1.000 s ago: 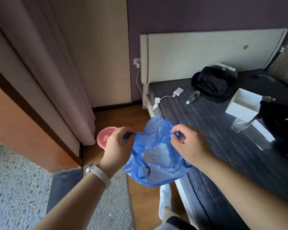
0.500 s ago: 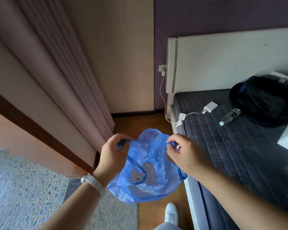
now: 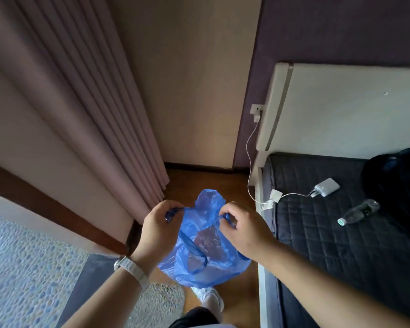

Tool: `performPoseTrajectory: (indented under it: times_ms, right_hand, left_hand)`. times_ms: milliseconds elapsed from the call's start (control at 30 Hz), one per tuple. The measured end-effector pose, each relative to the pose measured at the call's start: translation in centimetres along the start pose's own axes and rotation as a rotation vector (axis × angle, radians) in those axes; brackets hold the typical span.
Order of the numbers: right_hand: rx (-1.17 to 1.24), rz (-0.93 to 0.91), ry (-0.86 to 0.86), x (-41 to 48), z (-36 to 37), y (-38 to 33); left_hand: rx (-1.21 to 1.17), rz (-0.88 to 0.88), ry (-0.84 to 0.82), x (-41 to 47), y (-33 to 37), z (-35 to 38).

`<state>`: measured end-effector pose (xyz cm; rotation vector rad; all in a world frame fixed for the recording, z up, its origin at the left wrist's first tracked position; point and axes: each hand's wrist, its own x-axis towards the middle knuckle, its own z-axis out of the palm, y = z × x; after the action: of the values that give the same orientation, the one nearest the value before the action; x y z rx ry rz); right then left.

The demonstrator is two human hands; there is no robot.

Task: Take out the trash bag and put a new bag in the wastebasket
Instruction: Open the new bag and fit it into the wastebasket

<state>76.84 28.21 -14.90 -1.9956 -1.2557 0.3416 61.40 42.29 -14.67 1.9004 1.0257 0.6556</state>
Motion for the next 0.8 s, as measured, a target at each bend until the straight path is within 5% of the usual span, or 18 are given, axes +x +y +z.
performPoseTrajectory:
  times_ms: [400, 800]
  right_hand:
    - [-0.095, -0.039, -0.134, 15.9, 2.3, 2.6]
    - [0.028, -0.201, -0.415, 24.8, 10.8, 6.1]
  left_hand:
    - [-0.143, -0.152, 0.014, 13.8, -5.0, 2.2]
    - [-0.066, -0.407, 0.226, 17.1, -12.8, 2.5]
